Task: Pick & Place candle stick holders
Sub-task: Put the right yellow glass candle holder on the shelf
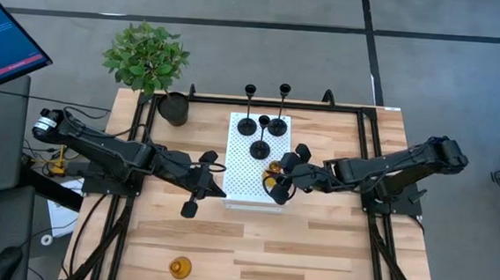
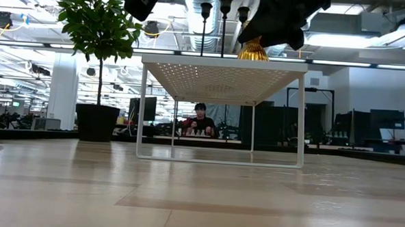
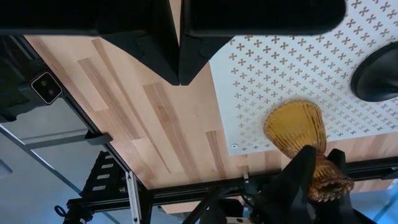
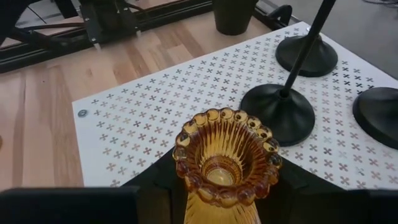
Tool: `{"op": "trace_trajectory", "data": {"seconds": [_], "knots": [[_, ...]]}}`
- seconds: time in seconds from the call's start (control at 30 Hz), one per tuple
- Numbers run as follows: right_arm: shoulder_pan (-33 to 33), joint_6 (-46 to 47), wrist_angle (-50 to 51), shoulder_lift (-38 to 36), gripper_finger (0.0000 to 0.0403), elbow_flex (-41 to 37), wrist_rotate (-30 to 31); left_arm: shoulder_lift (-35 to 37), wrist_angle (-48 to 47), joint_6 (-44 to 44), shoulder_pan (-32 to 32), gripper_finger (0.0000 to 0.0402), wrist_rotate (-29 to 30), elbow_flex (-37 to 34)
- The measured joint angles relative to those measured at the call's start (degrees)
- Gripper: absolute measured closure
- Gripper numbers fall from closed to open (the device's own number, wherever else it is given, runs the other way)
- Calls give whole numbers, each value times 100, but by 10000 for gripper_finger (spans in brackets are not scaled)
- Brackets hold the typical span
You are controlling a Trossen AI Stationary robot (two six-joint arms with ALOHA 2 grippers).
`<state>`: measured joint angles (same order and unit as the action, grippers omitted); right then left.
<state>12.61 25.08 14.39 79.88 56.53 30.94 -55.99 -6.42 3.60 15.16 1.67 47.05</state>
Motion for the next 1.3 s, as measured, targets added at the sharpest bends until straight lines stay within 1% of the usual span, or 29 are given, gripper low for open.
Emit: {"op": "trace_trajectory", "data": {"seconds": [0.07, 0.23, 0.6, 0.77, 0.97, 1.07, 1.2, 1.3], "knots": [[-29, 25, 3, 0, 267, 0, -93, 0, 0, 0, -2, 395, 0, 0], [-47, 26, 8, 0, 246, 0, -96, 0, 0, 0, -1, 395, 0, 0], [-45, -20, 15, -19, 230, 0, -96, 0, 0, 0, -1, 395, -1, 0], [-3, -302, 37, -287, 221, 0, -111, 0, 0, 0, 0, 395, 0, 0], [54, -318, 207, -836, 213, 4, -115, 0, -1, 0, 0, 395, 0, 0], [53, -317, 209, -994, 212, 5, -114, 0, -2, 0, 0, 395, 0, 0], [49, -317, 192, -902, 213, 9, -112, 0, 0, 0, -1, 395, 0, 0], [49, -321, 163, -680, 218, 9, -112, 0, 0, 0, -1, 395, 0, 0]]}}
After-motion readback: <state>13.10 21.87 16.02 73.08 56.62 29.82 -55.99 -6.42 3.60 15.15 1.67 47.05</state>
